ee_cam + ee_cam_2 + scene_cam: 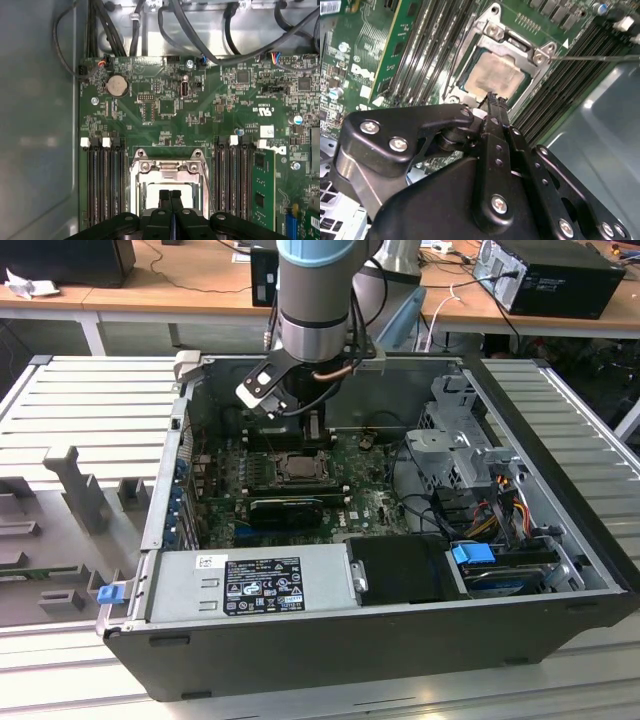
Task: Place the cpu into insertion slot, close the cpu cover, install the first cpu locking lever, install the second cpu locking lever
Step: 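Close the cpu cover, then install the first cpu locking lever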
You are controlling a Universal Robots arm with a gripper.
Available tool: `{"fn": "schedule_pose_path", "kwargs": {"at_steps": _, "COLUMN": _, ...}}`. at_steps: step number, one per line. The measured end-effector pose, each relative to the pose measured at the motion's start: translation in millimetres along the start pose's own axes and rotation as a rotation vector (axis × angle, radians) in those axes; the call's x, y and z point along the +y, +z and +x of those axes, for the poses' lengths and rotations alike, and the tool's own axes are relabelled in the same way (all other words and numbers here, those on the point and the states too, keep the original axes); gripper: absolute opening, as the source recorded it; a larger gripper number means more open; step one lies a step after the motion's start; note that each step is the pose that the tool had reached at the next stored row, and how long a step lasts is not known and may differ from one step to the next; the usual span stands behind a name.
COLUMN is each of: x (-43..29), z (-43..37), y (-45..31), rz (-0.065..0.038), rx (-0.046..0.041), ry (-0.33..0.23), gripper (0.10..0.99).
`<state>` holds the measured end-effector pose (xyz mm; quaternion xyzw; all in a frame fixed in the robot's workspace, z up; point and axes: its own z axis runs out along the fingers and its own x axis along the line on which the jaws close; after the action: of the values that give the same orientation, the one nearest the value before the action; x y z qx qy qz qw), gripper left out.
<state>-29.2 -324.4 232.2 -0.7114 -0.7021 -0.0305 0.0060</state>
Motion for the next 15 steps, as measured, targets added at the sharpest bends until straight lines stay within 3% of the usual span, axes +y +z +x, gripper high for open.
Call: {"fn": "schedule_pose_path", "kwargs": {"at_steps": 15, "x": -3.5, "z": 0.1, "y": -2.5, "rz": 0.0, "rx": 0.0001, "ry": 0.0, "gripper": 0.106}}
